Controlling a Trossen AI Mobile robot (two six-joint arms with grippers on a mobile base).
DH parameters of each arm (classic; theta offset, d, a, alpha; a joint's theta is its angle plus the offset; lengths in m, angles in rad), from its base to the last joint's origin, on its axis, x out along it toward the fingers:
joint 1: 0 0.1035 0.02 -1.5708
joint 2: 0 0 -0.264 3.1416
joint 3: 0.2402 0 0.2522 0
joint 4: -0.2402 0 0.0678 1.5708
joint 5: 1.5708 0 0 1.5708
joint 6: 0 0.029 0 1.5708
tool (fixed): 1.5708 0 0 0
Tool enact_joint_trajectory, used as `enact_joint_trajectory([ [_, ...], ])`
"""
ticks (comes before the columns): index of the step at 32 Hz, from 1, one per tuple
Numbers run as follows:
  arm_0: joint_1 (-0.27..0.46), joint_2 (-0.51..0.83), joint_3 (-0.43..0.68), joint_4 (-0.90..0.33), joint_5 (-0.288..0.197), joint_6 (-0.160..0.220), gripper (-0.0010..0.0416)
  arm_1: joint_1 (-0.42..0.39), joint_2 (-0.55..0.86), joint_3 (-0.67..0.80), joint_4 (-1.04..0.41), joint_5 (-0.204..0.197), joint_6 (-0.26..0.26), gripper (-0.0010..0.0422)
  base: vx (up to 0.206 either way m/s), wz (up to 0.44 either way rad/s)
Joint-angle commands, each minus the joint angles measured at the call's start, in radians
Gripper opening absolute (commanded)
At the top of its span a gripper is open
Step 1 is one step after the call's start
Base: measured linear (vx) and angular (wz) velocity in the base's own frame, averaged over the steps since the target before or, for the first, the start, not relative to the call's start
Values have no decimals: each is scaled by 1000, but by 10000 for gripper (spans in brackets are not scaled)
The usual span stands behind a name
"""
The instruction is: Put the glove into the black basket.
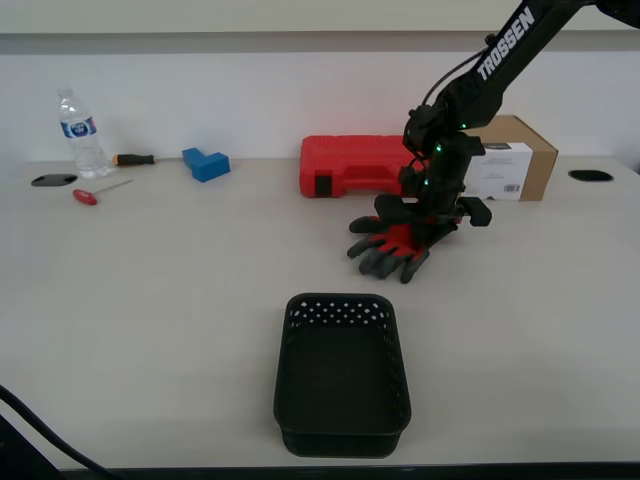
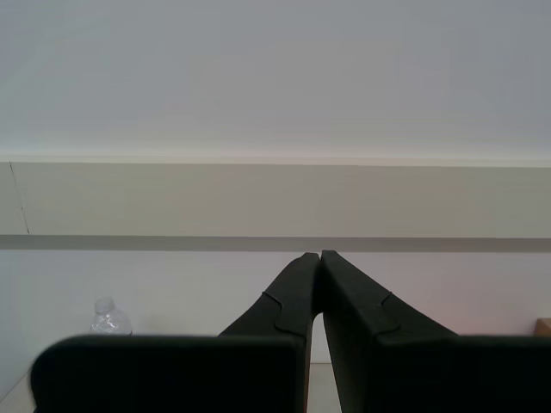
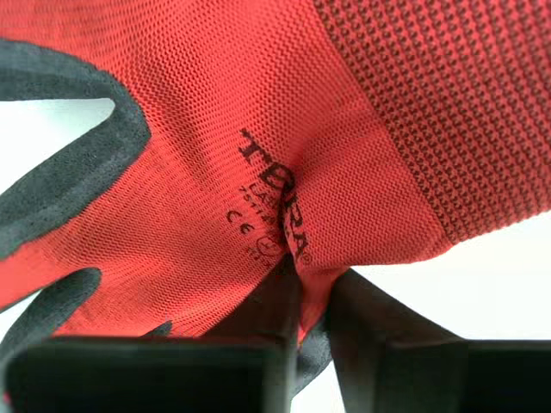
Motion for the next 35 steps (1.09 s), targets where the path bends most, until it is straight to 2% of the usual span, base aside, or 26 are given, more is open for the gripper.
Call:
enact_joint_trajectory([
  [1, -18, 2, -2, -29, -15, -14, -2, 0, 0, 2, 5, -1, 1, 0, 0, 0],
  [5, -24, -16, -3, -42, -53, -19, -1, 0, 0, 2, 5, -1, 0, 0, 0, 0],
  [7, -23, -48, -2, -29, -90, -19, -1, 0, 0, 2, 5, -1, 0, 0, 0, 0],
  [13, -3, -167, -2, -18, -99, -36, -1, 0, 0, 2, 3, -1, 0, 0, 0, 0],
  [17, 26, -325, -34, -30, -100, -51, -1, 0, 0, 2, 3, -1, 1, 0, 0, 0],
  [19, 37, -364, -53, -29, -100, -55, -1, 0, 0, 0, 1, -1, 1, 0, -6, -10],
  [20, 54, -434, -96, -28, -100, -59, -1, 0, 0, 0, 3, -1, 0, 0, 0, 0],
  [24, 100, -569, -225, -4, -100, -61, -1, 0, 0, 2, -2, -11, 0, 0, 0, 0],
  [25, 124, -645, -308, 32, -113, -53, -1, 0, 0, 2, -2, -11, 1, 0, 0, 0],
  [26, 130, -668, -336, 43, -116, -46, -1, 0, 0, 1, -3, -11, 0, 0, 0, 0],
  [27, 154, -746, -430, 80, -124, -24, -1, 0, 0, 2, 1, -13, 0, 0, 0, 0],
  [30, 194, -848, -532, 106, -158, -7, -1, 0, 0, 0, -3, -12, 0, 0, 0, 0],
  [35, 259, -967, -640, 108, -172, -3, -1, 0, 0, 0, -2, -12, 0, 0, 0, 0],
])
